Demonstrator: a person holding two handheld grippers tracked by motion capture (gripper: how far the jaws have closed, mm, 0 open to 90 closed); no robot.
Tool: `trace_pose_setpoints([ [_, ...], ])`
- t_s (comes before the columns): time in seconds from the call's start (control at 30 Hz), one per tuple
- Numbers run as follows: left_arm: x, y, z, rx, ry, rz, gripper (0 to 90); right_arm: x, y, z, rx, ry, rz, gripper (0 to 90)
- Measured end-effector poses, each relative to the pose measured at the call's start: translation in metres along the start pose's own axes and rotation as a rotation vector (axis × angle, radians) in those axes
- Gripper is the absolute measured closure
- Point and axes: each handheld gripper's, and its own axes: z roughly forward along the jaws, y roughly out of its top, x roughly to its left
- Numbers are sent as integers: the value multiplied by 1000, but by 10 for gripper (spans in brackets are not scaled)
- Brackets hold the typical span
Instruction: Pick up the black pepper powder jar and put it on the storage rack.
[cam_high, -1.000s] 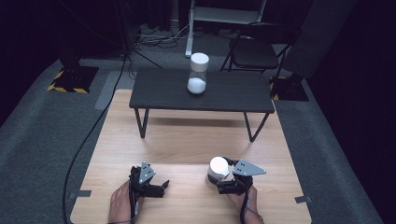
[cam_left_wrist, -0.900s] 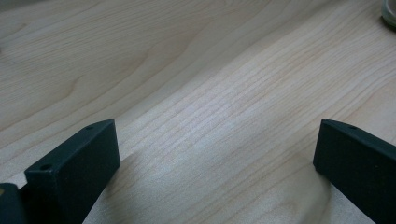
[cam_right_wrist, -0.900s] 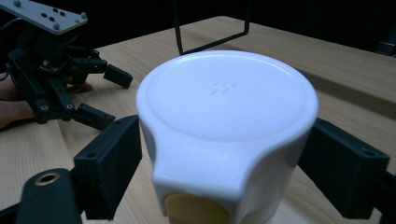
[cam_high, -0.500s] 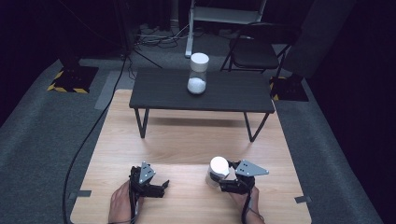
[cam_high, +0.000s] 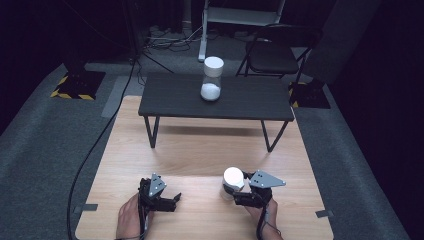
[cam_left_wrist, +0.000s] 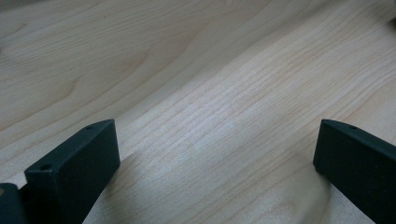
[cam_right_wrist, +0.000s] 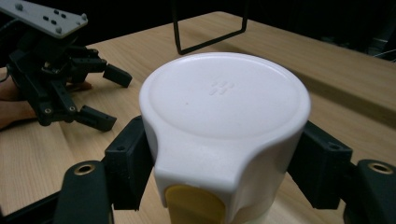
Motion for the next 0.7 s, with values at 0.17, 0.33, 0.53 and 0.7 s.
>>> trace_pose_setpoints([
  [0.17,0,0,0,-1,0,0,0,-7,20,-6,-16,-5,11,300],
  [0.33,0,0,0,-1,0,-1,0,-13,45,-15,-29,-37,-6,301],
  [0.53,0,0,0,-1,0,-1,0,-25,66,-18,-41,-47,19,301],
  [0.7,0,0,0,0,0,0,0,-33,85,-16,-36,-64,23,300],
])
